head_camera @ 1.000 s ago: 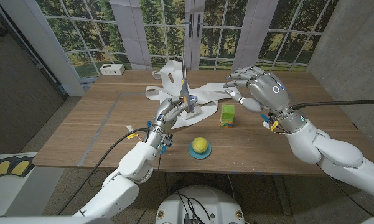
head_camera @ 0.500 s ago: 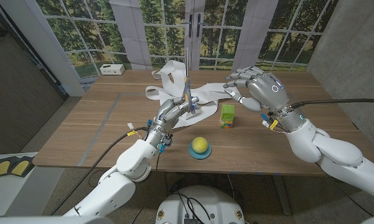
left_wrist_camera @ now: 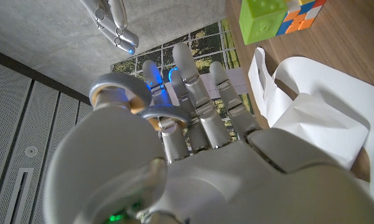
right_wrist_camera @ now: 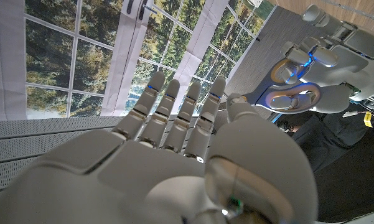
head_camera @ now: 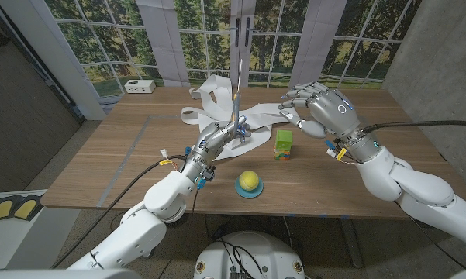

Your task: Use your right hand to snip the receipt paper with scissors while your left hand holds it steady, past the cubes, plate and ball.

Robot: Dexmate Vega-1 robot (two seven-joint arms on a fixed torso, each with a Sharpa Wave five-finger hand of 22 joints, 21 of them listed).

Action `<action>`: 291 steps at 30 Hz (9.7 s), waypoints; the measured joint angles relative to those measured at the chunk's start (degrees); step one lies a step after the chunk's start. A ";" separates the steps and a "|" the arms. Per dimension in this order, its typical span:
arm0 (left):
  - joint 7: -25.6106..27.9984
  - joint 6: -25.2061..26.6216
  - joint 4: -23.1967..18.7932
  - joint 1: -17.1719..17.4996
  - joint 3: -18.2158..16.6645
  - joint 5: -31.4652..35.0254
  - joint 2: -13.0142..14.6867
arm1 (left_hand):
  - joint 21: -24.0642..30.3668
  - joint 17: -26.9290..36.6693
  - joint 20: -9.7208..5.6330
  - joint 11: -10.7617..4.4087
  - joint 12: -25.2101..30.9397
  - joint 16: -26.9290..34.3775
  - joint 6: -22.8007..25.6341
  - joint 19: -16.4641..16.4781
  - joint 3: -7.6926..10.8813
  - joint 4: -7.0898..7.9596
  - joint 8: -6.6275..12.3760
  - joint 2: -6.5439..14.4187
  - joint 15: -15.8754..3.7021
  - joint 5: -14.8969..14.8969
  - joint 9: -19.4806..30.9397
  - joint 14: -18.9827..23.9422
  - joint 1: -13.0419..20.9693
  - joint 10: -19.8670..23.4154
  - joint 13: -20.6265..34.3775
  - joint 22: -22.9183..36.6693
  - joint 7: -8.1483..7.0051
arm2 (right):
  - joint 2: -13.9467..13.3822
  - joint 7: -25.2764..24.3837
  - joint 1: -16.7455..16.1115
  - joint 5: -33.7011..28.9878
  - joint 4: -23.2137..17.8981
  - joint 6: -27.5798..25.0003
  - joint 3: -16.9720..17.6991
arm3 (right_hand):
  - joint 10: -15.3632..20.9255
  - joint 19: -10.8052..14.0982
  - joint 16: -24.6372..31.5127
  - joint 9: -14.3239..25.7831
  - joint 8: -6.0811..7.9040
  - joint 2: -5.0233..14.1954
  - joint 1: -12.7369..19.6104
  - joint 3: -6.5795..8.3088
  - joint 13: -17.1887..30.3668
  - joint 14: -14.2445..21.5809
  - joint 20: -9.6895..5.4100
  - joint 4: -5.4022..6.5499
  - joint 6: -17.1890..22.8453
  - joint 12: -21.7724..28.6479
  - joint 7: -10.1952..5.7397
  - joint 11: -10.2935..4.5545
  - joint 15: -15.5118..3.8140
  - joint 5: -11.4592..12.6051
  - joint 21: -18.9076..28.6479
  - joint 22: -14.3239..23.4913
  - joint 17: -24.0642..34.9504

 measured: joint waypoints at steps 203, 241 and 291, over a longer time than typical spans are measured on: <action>-13.30 11.70 -7.92 -3.07 -3.00 -1.59 19.83 | -8.16 -8.73 6.04 5.74 -8.86 -3.71 -8.85 -3.39 -19.38 7.94 -1.66 -5.06 5.67 18.76 -8.85 -3.59 -37.62 1.22 -6.01 -7.48 1.04 | -1.33 27.63 15.98 1.79 1.55 -9.53 -11.36 | -20.38 -7.50 0.39 -1.63 -3.55 -1.00 -3.96 0.01 -4.50 -21.99 4.78 -8.33 -33.89 -5.12 -2.76 0.10 0.70 -0.09 -15.51 0.00 -11.05; -13.13 12.83 -8.52 -2.01 -2.59 -2.58 21.03 | -8.60 -9.00 5.73 5.74 -8.86 -3.71 -8.85 -3.08 -19.03 7.58 -1.69 -4.91 5.76 19.38 -8.83 -3.51 -37.47 1.22 -6.27 -7.47 1.04 | 0.52 30.75 20.75 0.79 4.07 -9.67 -16.79 | -24.14 -9.71 1.17 -2.41 -2.71 -0.39 0.22 0.42 -6.09 -26.79 5.24 -8.08 -34.93 -4.20 -3.56 -0.83 0.80 -0.09 -20.63 0.00 -13.67; -12.21 10.20 -6.79 -0.51 -1.39 -1.38 19.20 | -9.02 -9.42 5.43 6.04 -8.87 -3.71 -8.85 -2.78 -20.32 5.58 -1.72 -4.60 5.77 19.60 -8.82 -3.51 -37.16 1.52 -6.37 -7.47 1.05 | 7.96 34.95 32.68 -5.21 12.18 -16.63 -26.62 | -20.56 -6.43 2.23 -2.67 -2.44 -0.77 0.17 -0.13 -6.62 -25.36 3.18 -8.48 -36.86 -3.30 -1.62 -2.57 0.80 -0.80 -21.95 0.00 -14.76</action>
